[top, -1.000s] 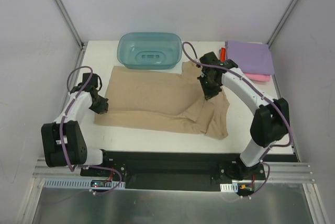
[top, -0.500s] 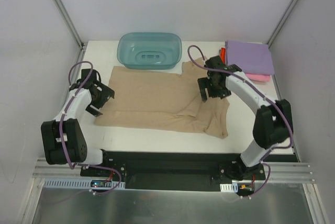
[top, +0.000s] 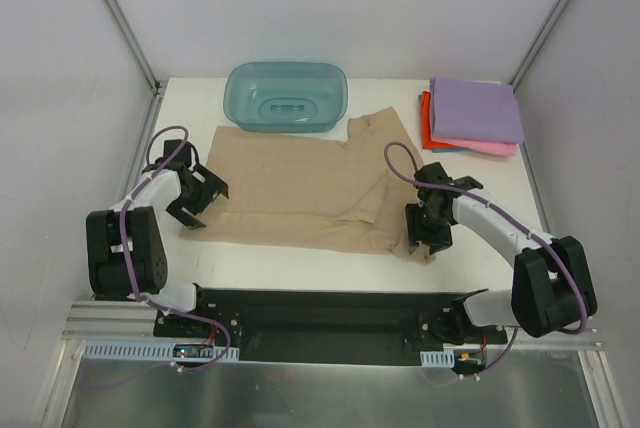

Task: Fold and stack the t-shirts
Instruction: Fold the tshirt

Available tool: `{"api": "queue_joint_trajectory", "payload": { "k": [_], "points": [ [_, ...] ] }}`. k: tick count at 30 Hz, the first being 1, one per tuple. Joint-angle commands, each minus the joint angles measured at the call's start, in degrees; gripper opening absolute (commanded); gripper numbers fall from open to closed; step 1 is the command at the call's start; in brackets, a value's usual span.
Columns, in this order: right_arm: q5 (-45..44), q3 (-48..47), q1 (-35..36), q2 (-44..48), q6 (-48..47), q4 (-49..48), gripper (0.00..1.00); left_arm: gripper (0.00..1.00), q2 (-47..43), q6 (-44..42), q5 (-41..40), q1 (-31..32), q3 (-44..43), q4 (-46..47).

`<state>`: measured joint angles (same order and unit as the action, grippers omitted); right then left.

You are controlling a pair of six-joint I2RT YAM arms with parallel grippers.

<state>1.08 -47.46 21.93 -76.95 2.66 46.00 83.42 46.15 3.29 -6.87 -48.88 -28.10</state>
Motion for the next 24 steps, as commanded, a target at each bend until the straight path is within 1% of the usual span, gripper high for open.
{"api": "queue_joint_trajectory", "payload": {
  "k": [1, 3, 4, 7, 9, 12, 13, 14, 19, 20, 21, 24],
  "points": [
    [2.8, 1.8, -1.4, 0.1, 2.0, -2.0, 0.54, 0.99, 4.5, -1.3, 0.1, -0.4, -2.2, 1.2],
    [3.0, 2.5, -2.3, -1.0, 2.2, -2.3, 0.52, 0.99, 5.5, -1.2, -0.9, -0.4, -2.2, 1.2],
    [3.0, 2.6, -2.6, -1.5, 2.3, -2.8, 0.5, 0.99, 6.4, -1.2, -1.2, -0.4, -2.1, 1.3],
    [3.0, 3.3, -4.0, -3.7, 2.8, -3.2, 0.31, 0.99, 7.5, -1.4, -1.6, -0.5, -1.7, 1.3],
    [1.8, 3.6, -5.1, -4.7, 2.7, -3.4, 0.26, 0.99, 7.6, -1.6, -2.1, -0.6, -1.4, 1.2],
    [1.0, 3.9, -6.2, -4.4, 2.4, -3.0, 0.12, 0.99, 7.3, -1.8, -2.9, -0.7, -0.8, 1.2],
    [1.1, 3.9, -6.6, -4.2, 2.6, -2.6, 0.01, 0.99, 7.1, -1.9, -2.9, -0.9, -0.5, 1.2],
    [1.1, 3.9, -7.1, -3.6, 2.9, -2.1, 0.01, 0.99, 7.0, -2.0, -2.9, -1.2, -0.3, 1.1],
    [-0.7, 3.1, -9.1, 1.9, 3.8, 6.4, 0.01, 0.99, 4.5, -2.3, -3.0, -2.2, 2.1, 0.3],
    [-2.8, 3.2, -9.8, 2.3, 3.8, 7.6, 0.01, 0.99, 4.0, -2.3, -2.9, -2.2, 2.6, 0.1],
    [-2.9, 3.4, -9.9, 2.6, 4.0, 9.3, 0.01, 0.99, 3.5, -2.2, -3.0, -2.2, 3.2, -0.2],
    [-3.0, 5.2, -10.2, 3.2, 4.6, 10.4, 0.01, 0.99, 1.4, -1.7, -3.0, -2.2, 6.0, -1.4]
  ]
}}
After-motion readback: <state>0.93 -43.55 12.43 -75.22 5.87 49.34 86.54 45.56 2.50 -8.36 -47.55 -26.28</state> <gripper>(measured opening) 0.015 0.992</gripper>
